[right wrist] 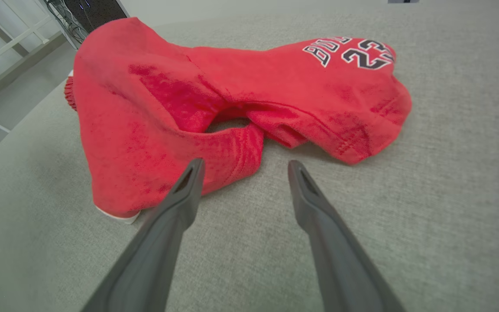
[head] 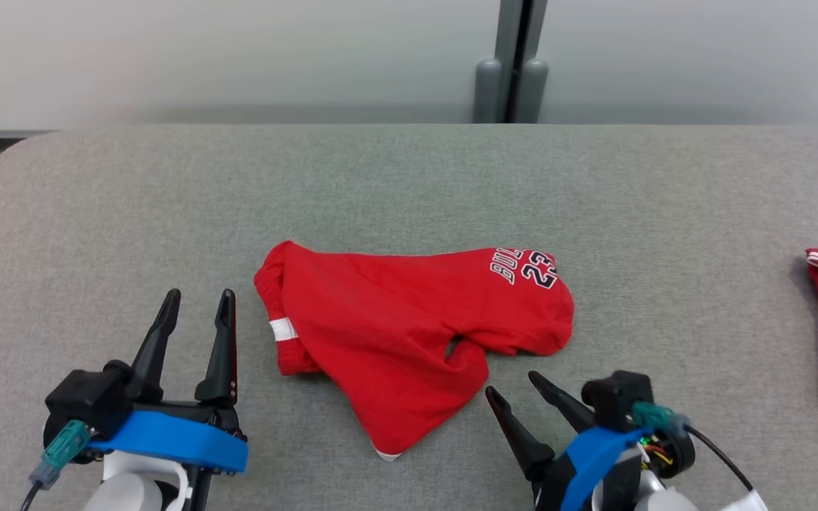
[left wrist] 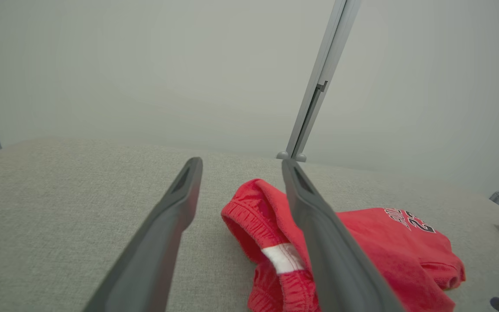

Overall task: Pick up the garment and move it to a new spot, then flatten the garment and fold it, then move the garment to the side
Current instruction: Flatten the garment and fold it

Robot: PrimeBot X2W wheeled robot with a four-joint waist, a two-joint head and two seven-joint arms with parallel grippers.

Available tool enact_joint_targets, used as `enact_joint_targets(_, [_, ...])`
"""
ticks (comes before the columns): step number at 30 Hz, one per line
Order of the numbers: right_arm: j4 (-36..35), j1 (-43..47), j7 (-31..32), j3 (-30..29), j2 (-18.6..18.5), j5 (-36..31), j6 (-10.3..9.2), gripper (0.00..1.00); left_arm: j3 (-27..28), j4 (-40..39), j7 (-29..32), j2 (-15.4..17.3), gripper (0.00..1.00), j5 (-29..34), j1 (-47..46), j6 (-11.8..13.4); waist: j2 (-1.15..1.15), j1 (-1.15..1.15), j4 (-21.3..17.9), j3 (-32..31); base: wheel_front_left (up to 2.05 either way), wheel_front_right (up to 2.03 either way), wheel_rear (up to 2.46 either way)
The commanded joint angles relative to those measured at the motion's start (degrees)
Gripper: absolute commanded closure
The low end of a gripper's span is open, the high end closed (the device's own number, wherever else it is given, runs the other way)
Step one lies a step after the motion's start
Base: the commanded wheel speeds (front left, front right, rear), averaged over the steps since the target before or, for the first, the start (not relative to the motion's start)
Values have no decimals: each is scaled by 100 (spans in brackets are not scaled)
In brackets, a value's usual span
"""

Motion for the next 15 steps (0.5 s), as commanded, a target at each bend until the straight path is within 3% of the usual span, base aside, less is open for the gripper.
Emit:
enact_joint_targets(1, [132,-226,85,37,-24,15,4,0,-6,13,-24,-8,0,40,-105,-40,0,0,103,94,0,0,0])
enact_joint_targets(14, [1652,-1244,605,456,-25,1,4,0,-165,257,-6,-162,0,67,-492,-162,0,0,436,335,0,0,0])
enact_joint_targets(15, [1685,-1295,591,531,-25,21,4,54,-158,272,-7,-166,0,61,-504,-166,0,0,430,343,0,0,0])
